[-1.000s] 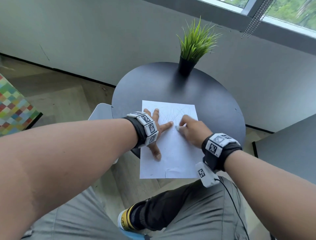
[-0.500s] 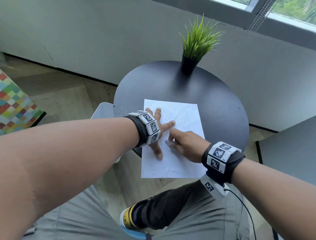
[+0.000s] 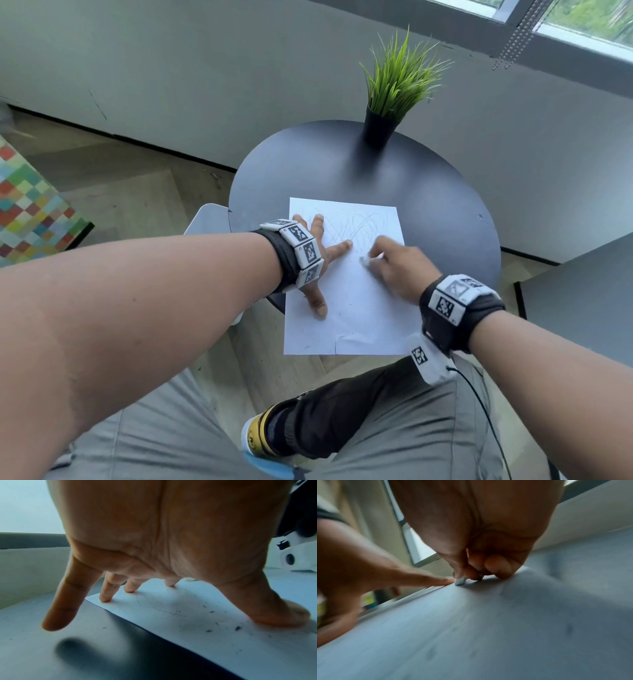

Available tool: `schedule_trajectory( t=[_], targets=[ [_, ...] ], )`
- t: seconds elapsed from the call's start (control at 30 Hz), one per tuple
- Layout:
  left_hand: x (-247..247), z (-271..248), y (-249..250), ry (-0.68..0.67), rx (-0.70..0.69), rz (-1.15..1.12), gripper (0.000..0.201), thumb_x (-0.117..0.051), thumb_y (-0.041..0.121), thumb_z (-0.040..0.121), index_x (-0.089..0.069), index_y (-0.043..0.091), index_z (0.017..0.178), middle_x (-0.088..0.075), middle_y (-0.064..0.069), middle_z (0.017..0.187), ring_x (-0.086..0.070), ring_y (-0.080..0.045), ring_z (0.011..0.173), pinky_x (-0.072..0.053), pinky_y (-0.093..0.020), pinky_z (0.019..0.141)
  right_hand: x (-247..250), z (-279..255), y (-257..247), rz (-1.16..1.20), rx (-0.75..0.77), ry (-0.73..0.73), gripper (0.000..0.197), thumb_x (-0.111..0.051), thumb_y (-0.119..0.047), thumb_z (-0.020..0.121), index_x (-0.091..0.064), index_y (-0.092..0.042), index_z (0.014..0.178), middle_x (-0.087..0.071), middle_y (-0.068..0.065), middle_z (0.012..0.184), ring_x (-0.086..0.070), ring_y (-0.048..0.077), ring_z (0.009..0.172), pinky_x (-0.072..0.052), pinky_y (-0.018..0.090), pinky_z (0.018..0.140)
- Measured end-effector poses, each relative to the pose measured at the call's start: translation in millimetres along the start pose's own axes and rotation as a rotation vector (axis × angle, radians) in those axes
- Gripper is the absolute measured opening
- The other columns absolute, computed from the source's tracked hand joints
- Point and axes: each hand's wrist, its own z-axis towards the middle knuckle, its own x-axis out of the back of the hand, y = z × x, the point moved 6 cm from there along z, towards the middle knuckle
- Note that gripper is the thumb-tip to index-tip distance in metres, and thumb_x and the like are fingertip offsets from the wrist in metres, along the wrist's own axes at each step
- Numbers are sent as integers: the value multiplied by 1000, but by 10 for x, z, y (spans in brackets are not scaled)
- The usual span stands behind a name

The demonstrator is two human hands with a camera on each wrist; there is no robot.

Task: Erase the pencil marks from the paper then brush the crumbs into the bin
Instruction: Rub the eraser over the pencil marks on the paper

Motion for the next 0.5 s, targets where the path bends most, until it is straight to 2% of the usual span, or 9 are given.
schedule_trajectory(
  t=[0.07,0.2,0.23,0.33,0.4,0.47,0.5],
  targets=[
    [-6,-17,-6,-13,2,1,150,-73,92,39,24,55,148,29,-20,162,10,-60,146,-22,-79,107,-1,-19,1,3,-15,28,19,-52,-45,95,-52,-26,96,-67,4,96,-61,28,85,-51,36,75],
    [-9,-15,-2,-12,-5,8,150,-72,92,40,25,54,148,30,-21,161,10,-61,145,-23,-79,106,-397,-340,-412,-67,248,-220,21,-48,-47,98,-52,-27,99,-69,4,96,-59,25,85,-49,37,78],
    [-4,-21,-1,-10,-6,16,150,-72,93,40,25,54,148,30,-21,161,9,-61,145,-24,-79,106,-376,-318,-394,-63,233,-232,21,-49,-49,97,-53,-28,99,-68,3,96,-58,24,86,-49,36,78],
    [7,-40,-8,-9,-10,18,149,-71,93,41,24,54,149,27,-19,162,8,-59,146,-24,-78,106,-81,-51,-67,10,22,-74,21,-56,-51,93,-56,-30,98,-66,0,96,-60,22,85,-47,31,74],
    [33,-66,12,0,-37,33,148,-71,92,44,20,50,152,25,-14,164,13,-52,149,-20,-77,107,49,32,135,70,-85,6,21,-57,-49,92,-55,-29,95,-66,2,94,-61,21,82,-49,31,72],
    [91,-80,60,28,-76,47,141,-69,91,52,10,41,158,21,-8,166,14,-44,152,-20,-74,110,28,63,207,59,-102,12,21,-55,-48,93,-53,-27,94,-65,5,92,-62,22,80,-52,34,73],
    [122,-78,91,48,-92,30,134,-66,91,57,1,36,160,16,-6,168,9,-42,153,-23,-72,110,12,65,219,50,-104,10,21,-54,-47,94,-52,-27,94,-65,6,91,-62,24,79,-53,35,74]
  ],
)
